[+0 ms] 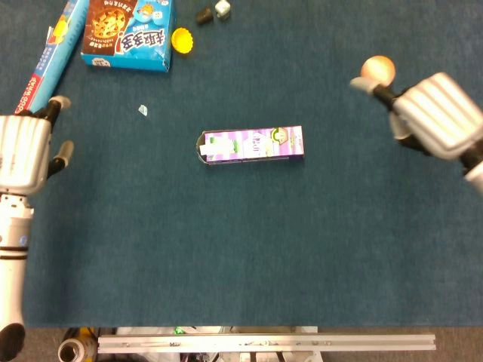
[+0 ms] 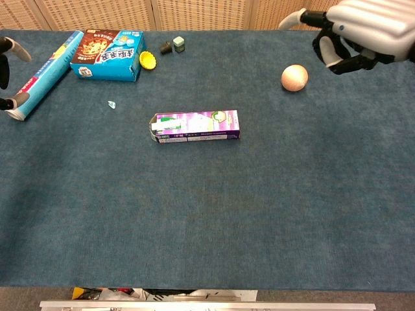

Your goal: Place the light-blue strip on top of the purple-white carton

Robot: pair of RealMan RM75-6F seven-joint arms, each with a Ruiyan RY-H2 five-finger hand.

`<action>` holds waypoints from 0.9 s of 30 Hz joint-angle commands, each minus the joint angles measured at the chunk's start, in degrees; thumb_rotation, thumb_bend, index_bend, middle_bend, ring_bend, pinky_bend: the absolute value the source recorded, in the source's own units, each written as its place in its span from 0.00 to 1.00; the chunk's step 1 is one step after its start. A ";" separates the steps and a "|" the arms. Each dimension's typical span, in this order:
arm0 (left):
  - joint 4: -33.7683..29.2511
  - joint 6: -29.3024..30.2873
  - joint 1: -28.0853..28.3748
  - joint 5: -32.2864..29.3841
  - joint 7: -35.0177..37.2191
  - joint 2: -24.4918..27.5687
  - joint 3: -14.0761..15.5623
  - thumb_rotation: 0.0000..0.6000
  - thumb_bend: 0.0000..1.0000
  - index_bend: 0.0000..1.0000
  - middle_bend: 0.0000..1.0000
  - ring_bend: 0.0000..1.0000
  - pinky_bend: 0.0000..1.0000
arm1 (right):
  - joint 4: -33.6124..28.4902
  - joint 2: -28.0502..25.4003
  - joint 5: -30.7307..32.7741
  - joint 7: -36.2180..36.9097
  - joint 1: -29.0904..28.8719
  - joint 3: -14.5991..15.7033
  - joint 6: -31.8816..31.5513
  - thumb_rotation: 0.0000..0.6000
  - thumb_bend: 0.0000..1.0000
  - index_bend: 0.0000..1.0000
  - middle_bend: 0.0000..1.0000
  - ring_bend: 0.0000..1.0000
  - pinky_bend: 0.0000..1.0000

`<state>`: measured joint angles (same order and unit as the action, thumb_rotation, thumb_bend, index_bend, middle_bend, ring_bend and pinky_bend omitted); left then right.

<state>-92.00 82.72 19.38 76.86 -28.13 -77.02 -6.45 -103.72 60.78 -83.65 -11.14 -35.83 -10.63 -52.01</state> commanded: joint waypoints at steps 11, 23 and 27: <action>-2.24 2.69 -5.93 -0.56 4.06 4.75 2.67 1.00 0.25 0.32 0.69 0.73 0.95 | 2.53 8.50 10.27 -6.28 -11.33 -1.00 11.99 0.98 1.00 0.16 1.00 1.00 1.00; -2.55 3.10 -7.84 -0.93 6.14 5.39 2.46 1.00 0.25 0.30 0.69 0.74 0.95 | 4.02 12.89 24.37 -13.63 -20.47 0.40 17.51 0.44 1.00 0.16 1.00 1.00 1.00; -2.64 2.95 -8.08 -0.89 6.50 5.53 2.21 1.00 0.25 0.30 0.69 0.74 0.95 | 4.77 14.83 29.12 -15.97 -23.79 1.75 18.02 0.38 1.00 0.16 1.00 1.00 1.00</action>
<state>-94.60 85.73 11.34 76.00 -21.63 -71.53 -4.20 -99.51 74.44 -56.43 -25.80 -57.96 -9.71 -34.55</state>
